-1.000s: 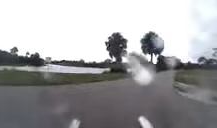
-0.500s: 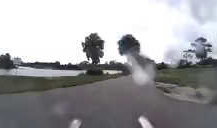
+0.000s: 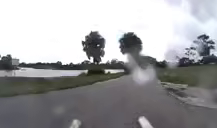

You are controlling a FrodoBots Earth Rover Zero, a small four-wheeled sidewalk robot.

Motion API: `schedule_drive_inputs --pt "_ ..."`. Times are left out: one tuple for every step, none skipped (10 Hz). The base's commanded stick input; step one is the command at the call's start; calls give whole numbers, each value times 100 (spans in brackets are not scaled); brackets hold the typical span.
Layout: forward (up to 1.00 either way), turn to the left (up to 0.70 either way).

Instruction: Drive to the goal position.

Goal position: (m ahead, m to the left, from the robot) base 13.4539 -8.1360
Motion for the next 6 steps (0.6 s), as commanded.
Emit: schedule_drive_inputs --pt "70 -35" --pt "70 -35" --pt "70 -35" --pt "70 -35" --pt "70 -35" --pt "70 -32"
